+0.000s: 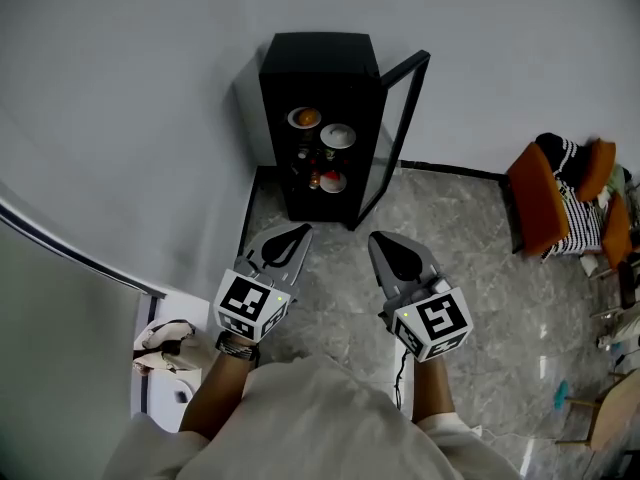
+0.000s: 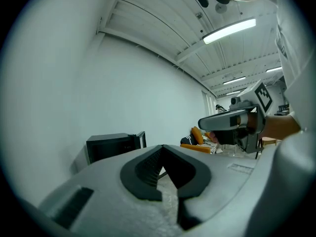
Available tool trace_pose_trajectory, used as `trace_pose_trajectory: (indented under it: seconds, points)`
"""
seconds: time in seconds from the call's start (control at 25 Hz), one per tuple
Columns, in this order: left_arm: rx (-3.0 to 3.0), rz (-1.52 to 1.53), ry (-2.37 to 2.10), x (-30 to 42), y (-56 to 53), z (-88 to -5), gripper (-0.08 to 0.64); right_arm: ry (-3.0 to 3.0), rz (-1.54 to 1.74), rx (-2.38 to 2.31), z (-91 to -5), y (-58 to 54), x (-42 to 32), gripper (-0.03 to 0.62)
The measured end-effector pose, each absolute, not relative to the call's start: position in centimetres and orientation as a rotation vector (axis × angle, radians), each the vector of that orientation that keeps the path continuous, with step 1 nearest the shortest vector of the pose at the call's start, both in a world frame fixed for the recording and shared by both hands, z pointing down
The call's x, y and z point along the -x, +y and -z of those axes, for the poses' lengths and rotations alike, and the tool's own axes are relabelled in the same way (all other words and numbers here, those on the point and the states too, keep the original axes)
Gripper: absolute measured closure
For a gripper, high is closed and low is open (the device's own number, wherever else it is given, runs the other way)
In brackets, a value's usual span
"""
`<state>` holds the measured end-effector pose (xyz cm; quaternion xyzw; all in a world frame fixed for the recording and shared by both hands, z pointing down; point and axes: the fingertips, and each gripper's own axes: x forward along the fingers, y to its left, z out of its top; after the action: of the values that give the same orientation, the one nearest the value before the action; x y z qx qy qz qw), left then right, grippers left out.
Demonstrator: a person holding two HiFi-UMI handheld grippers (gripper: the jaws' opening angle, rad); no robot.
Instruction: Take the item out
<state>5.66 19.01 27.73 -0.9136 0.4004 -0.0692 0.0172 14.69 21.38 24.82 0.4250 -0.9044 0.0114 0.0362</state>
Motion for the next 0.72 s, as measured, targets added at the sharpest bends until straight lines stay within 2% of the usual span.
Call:
trace_pose_trajectory:
  seconds: [0.72]
  points:
    - [2.816, 0.324, 1.320, -6.3, 15.1, -30.6, 0.555, -2.804, -0.102, -1.273, -27.3, 16.9, -16.6, 0.584]
